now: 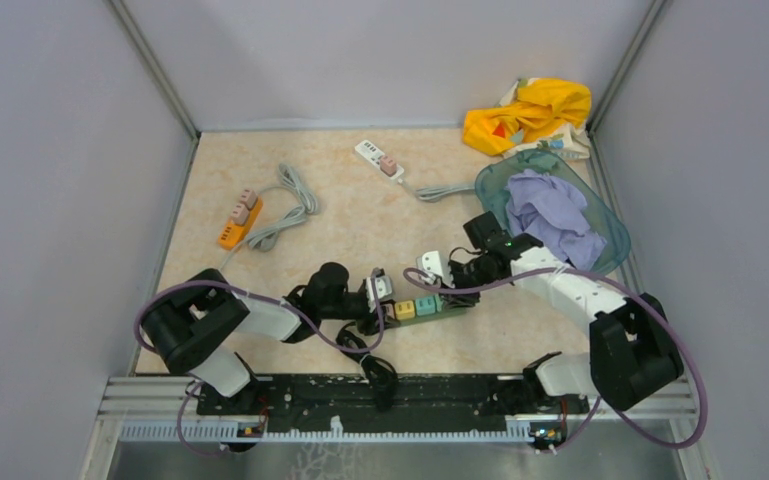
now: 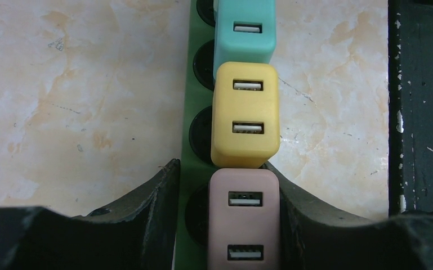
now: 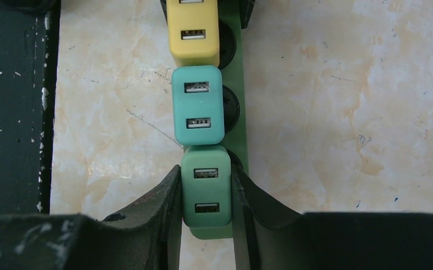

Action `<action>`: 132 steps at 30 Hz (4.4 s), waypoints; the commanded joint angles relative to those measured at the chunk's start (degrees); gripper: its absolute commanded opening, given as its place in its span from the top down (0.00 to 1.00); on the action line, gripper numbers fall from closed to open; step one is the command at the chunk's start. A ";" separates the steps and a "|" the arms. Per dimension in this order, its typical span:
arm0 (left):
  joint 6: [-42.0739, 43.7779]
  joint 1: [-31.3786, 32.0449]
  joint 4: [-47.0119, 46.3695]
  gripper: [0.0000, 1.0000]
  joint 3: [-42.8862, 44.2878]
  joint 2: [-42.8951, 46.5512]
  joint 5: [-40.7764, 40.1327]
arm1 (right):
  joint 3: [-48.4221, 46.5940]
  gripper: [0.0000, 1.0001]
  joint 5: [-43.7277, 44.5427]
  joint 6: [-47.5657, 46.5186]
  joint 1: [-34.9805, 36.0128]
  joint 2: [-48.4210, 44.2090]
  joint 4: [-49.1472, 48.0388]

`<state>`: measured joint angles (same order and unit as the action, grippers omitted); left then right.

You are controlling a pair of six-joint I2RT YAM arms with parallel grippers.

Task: Pull the plug off the socket
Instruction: Remove the plug from the socket.

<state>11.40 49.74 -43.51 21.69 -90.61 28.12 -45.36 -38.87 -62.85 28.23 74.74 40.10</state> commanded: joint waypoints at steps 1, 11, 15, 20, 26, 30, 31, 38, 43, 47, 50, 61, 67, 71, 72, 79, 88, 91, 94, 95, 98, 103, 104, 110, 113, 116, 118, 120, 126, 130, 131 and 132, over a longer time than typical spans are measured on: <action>-1.11 0.35 5.28 1.00 0.05 -1.76 -0.53 | -0.56 1.00 -7.76 -1.46 -3.13 -2.75 -4.05; -0.21 0.30 7.12 1.00 0.75 -0.88 -0.82 | 0.34 1.00 -12.38 -14.94 1.06 0.41 4.44; -0.51 0.29 7.29 1.00 1.24 -1.43 -0.85 | -0.37 1.00 -11.03 -1.81 2.87 -0.05 -5.64; -0.71 0.30 7.19 1.00 0.34 -0.62 -1.18 | -0.83 1.00 -13.48 -4.99 -4.66 -0.68 -1.74; -0.07 0.35 7.82 1.00 0.88 -0.83 -1.15 | 0.47 1.00 -19.78 -17.06 -5.52 -1.35 7.00; 0.00 0.30 8.09 1.00 1.19 -0.97 -0.88 | 0.62 1.00 -18.42 -12.70 -0.53 -0.27 3.39; -0.09 0.28 8.13 1.00 1.24 -0.97 -1.02 | 0.44 1.00 -18.32 -10.55 0.07 -0.10 1.69; -0.44 0.28 8.50 1.00 0.56 -0.13 -1.44 | -2.27 1.00 -19.39 -7.45 -3.80 -0.14 2.71; -0.16 0.31 8.92 1.00 0.19 0.43 -1.71 | -0.71 1.00 -15.58 -9.16 -5.46 -2.44 2.50; -0.25 0.33 8.97 1.00 0.43 0.17 -1.55 | -0.60 1.00 -21.20 -12.89 -4.72 -1.18 5.88; -0.31 0.36 8.79 1.00 0.54 0.05 -1.57 | -0.85 1.00 -21.60 -12.62 -1.17 0.13 5.79; -1.09 0.32 8.69 0.96 0.36 1.75 -2.66 | -0.08 1.00 -16.71 -7.67 -1.91 0.45 1.24; -5.29 0.42 3.54 0.46 1.05 3.79 -1.46 | -0.49 1.00 -15.10 -5.58 1.44 2.87 -0.19; -6.12 0.66 1.11 0.29 1.04 5.00 -1.11 | -0.63 1.00 -14.50 -4.99 1.74 2.77 -0.55; -6.18 0.78 0.67 0.25 1.07 5.34 -1.17 | -0.48 1.00 -14.40 -4.80 1.74 2.64 -0.81; -5.64 2.01 -3.70 0.10 -1.57 11.05 -2.72 | -0.42 1.00 -14.21 -4.61 1.74 2.51 -1.16; -8.16 2.11 -14.41 0.00 -6.64 15.42 -3.63 | -0.60 1.00 -14.31 -4.48 1.83 2.52 -1.08; -7.66 2.07 -13.87 0.00 -5.76 13.78 -2.87 | -0.60 1.00 -14.14 -4.48 1.83 2.43 -1.07; -6.71 2.34 -12.95 0.02 -5.23 12.52 -3.02 | -0.60 1.00 -14.08 -4.50 1.83 2.52 -1.08; -6.14 2.63 -12.07 0.02 -4.70 12.15 -3.44 | -0.60 1.00 -14.07 -4.51 1.84 2.52 -1.07; -2.70 4.46 -7.66 0.04 -2.93 11.26 -6.17 | -0.59 1.00 -13.99 -4.56 1.83 2.69 -1.07; 3.25 7.28 -0.75 0.05 0.05 8.25 -10.65 | -0.69 1.00 -13.95 -4.57 1.83 2.88 -0.98; 4.37 7.57 0.10 0.06 0.47 7.63 -11.05 | -0.68 1.00 -13.95 -4.56 1.82 2.88 -0.98; 8.67 7.83 3.03 0.06 2.85 4.44 -9.73 | -0.69 1.00 -13.86 -4.64 1.91 2.96 -0.95; 9.01 7.83 5.00 0.10 5.00 1.84 -8.17 | -0.69 1.00 -13.86 -4.65 1.92 2.96 -0.90; 8.84 7.88 6.59 0.14 6.63 -0.42 -7.27 | -0.69 1.00 -13.86 -4.65 1.93 2.87 -0.86; 8.65 7.83 7.09 0.16 6.96 -1.23 -7.21 | -0.70 1.00 -13.79 -4.61 1.92 2.74 -0.86; 8.64 7.83 7.58 0.20 6.99 -1.43 -7.69 | -0.75 1.00 -13.86 -4.65 1.91 2.63 -0.81; 9.43 7.83 11.46 0.23 6.73 0.47 -10.55 | -0.95 1.00 -14.11 -4.49 1.92 2.14 -0.81; 9.35 7.83 12.32 0.17 4.96 5.69 -11.94 | -0.95 1.00 -14.05 -4.22 1.92 1.62 -1.06; 9.54 7.83 12.81 0.15 4.60 6.99 -12.35 | -0.95 1.00 -13.96 -4.21 1.91 1.61 -1.05; 9.76 7.83 13.43 0.13 4.38 8.15 -12.77 | -0.95 1.00 -13.95 -4.21 1.91 1.65 -1.05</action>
<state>19.05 58.33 -35.05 27.75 -86.65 19.42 -44.66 -46.52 -66.83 28.77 78.13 38.52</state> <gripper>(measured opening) 0.843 0.310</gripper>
